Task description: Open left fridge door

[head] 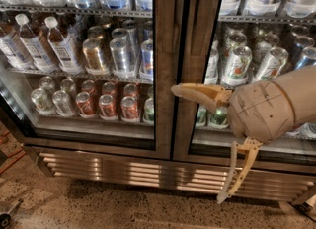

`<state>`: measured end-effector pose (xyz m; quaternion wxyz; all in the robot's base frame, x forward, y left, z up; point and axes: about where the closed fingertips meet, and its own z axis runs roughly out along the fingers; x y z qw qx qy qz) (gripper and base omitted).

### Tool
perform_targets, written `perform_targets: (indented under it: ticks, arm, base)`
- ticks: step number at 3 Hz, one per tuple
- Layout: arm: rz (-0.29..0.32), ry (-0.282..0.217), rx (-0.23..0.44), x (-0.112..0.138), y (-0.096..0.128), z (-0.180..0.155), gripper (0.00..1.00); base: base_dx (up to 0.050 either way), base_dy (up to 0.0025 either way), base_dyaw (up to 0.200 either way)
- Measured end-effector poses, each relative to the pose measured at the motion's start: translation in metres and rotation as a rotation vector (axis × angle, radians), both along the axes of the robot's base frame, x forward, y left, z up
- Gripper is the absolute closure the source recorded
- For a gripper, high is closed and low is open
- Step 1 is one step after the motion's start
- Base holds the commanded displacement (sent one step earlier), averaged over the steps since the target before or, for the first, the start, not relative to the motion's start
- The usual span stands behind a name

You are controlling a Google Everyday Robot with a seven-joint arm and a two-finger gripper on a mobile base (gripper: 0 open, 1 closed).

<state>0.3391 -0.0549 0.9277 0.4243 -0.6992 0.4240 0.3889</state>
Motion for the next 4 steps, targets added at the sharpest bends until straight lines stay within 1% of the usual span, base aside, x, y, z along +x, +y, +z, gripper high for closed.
perform_targets:
  ticks: [1,2,3,4]
  arm:
    - [0.021,0.063,0.134,0.0110,-0.0019,-0.0056,0.00]
    - [0.020,0.063,0.134,0.0112,-0.0017,-0.0056,0.00]
    - [0.003,0.062,0.128,0.0117,-0.0007,-0.0034,0.00]
    - [-0.024,0.131,0.106,0.0148,-0.0012,-0.0019,0.00]
  base:
    - [0.000,0.00000,0.000]
    - [0.000,0.00000,0.000]
    - [0.000,0.00000,0.000]
    - [0.000,0.00000,0.000]
